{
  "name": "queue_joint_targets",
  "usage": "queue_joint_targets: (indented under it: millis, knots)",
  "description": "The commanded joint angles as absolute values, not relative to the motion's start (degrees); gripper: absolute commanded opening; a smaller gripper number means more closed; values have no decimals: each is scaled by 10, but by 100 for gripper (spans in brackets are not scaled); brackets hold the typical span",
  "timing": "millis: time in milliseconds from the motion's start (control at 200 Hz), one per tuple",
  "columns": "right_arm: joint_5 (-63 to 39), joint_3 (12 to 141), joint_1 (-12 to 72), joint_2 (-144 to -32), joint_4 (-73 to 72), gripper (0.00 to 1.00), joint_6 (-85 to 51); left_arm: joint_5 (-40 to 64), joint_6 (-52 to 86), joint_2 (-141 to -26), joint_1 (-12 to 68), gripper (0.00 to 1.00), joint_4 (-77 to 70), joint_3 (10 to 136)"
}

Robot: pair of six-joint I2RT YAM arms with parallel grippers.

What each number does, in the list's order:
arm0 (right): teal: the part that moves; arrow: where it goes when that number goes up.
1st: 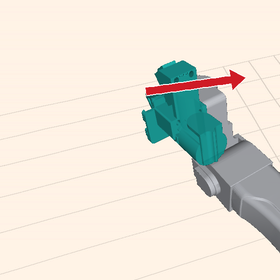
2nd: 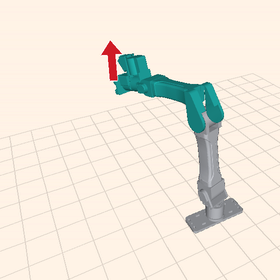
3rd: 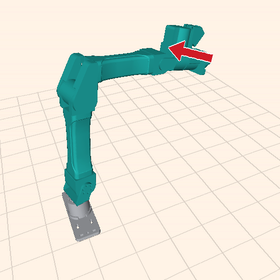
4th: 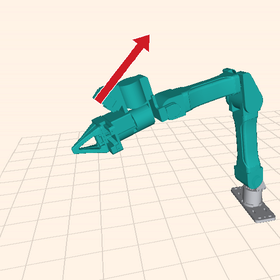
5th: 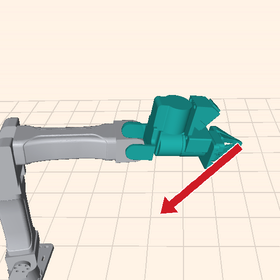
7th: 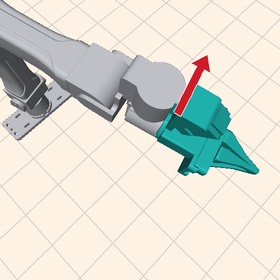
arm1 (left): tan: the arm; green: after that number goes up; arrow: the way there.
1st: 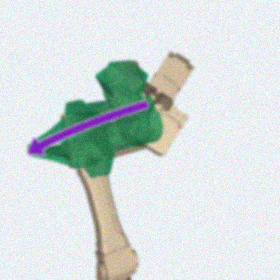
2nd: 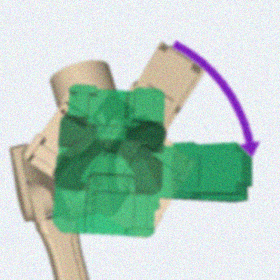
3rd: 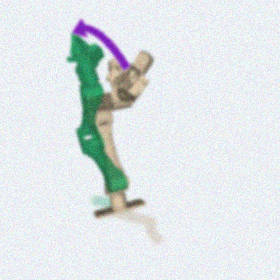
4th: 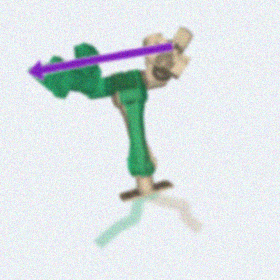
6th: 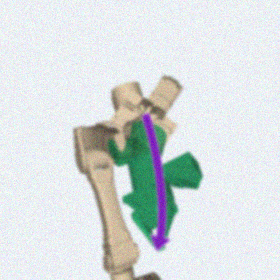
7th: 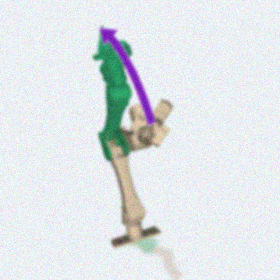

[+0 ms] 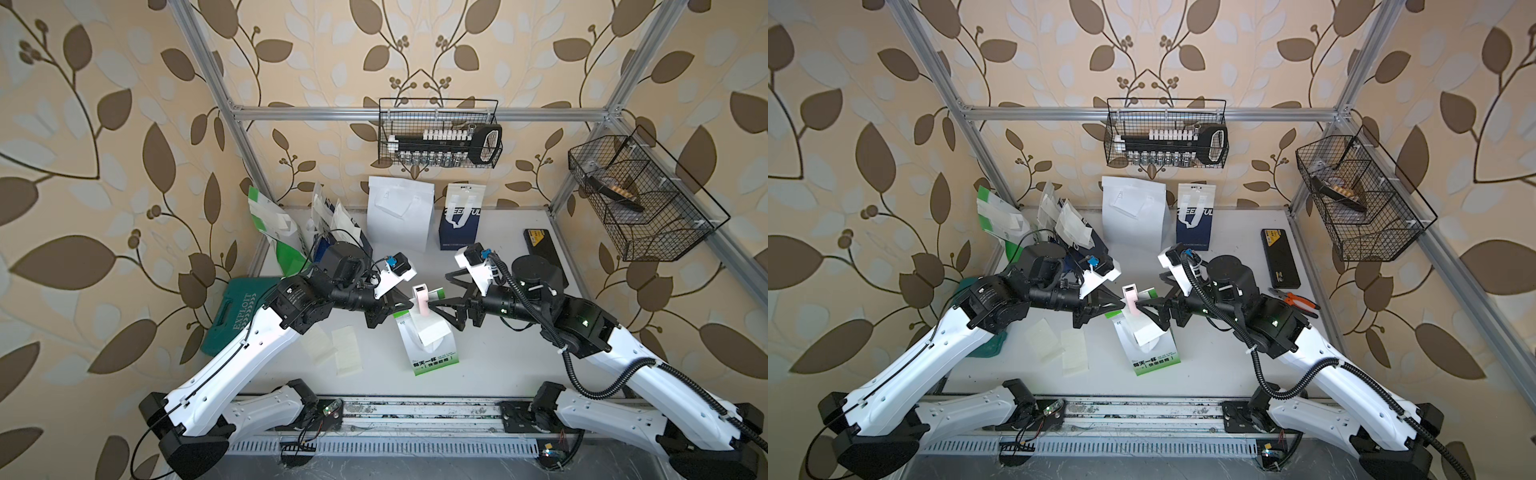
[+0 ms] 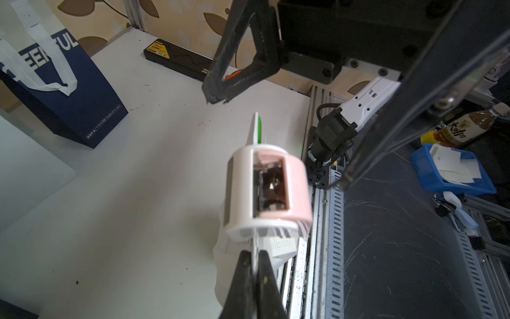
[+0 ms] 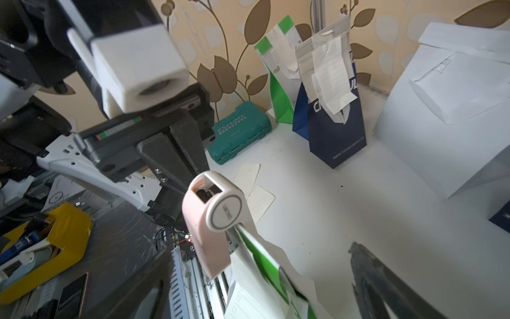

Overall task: Staple the receipts to the bags
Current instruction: Staple the receipt to the takeout bag.

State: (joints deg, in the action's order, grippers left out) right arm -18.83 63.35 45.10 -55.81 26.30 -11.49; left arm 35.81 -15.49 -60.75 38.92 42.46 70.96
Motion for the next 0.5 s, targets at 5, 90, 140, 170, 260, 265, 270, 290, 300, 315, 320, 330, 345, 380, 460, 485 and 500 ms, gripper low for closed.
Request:
queue_joint_targets:
  millis: [5, 90, 140, 170, 260, 265, 270, 290, 300, 315, 320, 330, 345, 380, 460, 485, 500]
  knots:
    - [-311, 653, 430, -571, 275, 100, -73, 404, -168, -599, 388, 0, 424, 725]
    - [-346, 662, 430, -592, 275, 100, -57, 412, -165, -603, 390, 0, 425, 728]
    - [-355, 668, 430, -603, 279, 100, -46, 416, -166, -607, 392, 0, 429, 731]
    - [-357, 671, 430, -609, 282, 100, -39, 415, -166, -610, 394, 0, 433, 734]
    - [-370, 677, 430, -623, 290, 100, -18, 414, -168, -614, 399, 0, 441, 742]
    - [-371, 677, 430, -623, 291, 100, -17, 414, -168, -615, 399, 0, 441, 743]
    - [-373, 678, 430, -625, 291, 100, -16, 414, -168, -615, 399, 0, 442, 743]
    - [-378, 679, 430, -628, 293, 100, -10, 414, -168, -616, 400, 0, 443, 745]
    - [-380, 680, 430, -629, 294, 100, -7, 414, -168, -616, 401, 0, 444, 745]
    - [-384, 681, 430, -632, 297, 99, -3, 415, -168, -617, 401, 0, 444, 747]
    - [-385, 682, 430, -632, 298, 99, -2, 415, -169, -617, 401, 0, 445, 747]
    - [-387, 683, 430, -634, 299, 99, 0, 416, -169, -618, 401, 0, 446, 748]
    - [-390, 685, 430, -636, 301, 99, 3, 416, -169, -619, 402, 0, 448, 750]
    - [-396, 689, 430, -641, 308, 99, 11, 418, -170, -621, 403, 0, 452, 753]
    - [-407, 697, 430, -652, 320, 97, 26, 420, -170, -623, 404, 0, 453, 755]
    - [-410, 699, 430, -655, 323, 96, 30, 421, -170, -622, 404, 0, 451, 755]
    - [-412, 700, 430, -657, 324, 95, 32, 421, -170, -622, 404, 0, 451, 755]
